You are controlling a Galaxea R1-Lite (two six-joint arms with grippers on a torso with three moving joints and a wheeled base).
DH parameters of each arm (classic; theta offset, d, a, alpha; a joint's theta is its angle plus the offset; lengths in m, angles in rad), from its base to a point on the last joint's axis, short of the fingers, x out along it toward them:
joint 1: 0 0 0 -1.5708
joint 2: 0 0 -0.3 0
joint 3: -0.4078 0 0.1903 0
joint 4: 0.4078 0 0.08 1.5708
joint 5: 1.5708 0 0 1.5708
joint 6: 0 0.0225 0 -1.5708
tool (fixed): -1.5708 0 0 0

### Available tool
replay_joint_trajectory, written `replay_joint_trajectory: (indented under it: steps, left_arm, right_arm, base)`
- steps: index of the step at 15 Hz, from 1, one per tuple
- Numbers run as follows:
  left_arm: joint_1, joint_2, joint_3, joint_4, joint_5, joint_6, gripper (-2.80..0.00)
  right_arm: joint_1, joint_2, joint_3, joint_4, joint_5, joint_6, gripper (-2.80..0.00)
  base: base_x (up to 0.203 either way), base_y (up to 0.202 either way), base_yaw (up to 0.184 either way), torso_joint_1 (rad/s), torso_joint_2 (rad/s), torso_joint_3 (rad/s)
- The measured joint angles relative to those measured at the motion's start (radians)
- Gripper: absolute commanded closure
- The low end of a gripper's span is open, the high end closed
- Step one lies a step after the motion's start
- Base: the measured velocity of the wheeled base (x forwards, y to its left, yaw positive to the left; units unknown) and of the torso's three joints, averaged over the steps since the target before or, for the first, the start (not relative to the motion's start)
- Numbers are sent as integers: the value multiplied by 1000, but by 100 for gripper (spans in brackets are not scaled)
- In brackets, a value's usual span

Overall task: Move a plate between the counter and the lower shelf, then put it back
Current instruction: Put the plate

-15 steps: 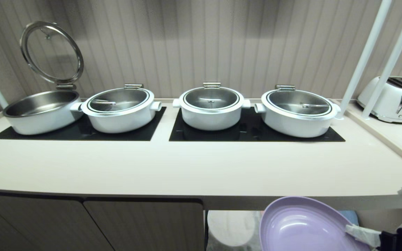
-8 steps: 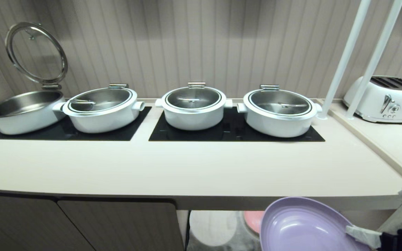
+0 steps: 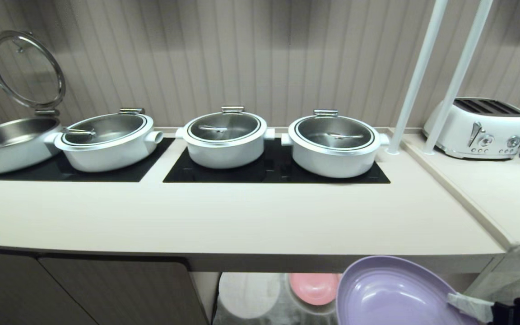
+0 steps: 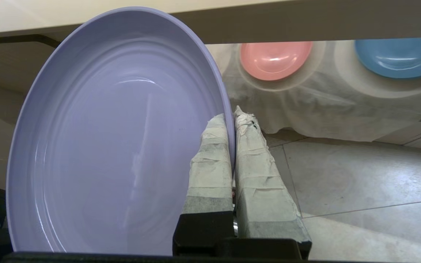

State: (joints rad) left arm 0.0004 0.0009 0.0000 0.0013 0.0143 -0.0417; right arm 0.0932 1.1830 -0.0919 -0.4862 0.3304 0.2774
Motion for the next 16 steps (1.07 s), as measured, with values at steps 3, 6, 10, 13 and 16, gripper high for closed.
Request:
replay_joint_trajectory:
  steps: [3, 6, 10, 13, 16]
  left_arm:
    - [0, 0, 0, 0, 0, 1, 0]
    - [0, 0, 0, 0, -1, 1, 0]
    - [0, 0, 0, 0, -1, 1, 0]
    - [0, 0, 0, 0, -1, 1, 0]
    - [0, 0, 0, 1, -1, 0, 0]
  right_arm:
    - [0, 0, 1, -1, -2, 0, 0]
    - [0, 0, 1, -1, -6, 0, 0]
    - [0, 0, 1, -2, -8, 3, 0]
    - [0, 0, 2, -1, -8, 3, 0]
    - [-1, 0, 1, 0, -8, 6, 0]
  base:
    - [0, -195, 1, 2, 4, 2]
    - [0, -193, 1, 1, 1, 3]
    - [0, -179, 1, 3, 2, 1]
    - [0, -31, 1, 1, 1, 2]
    - [0, 0, 0, 0, 0, 0]
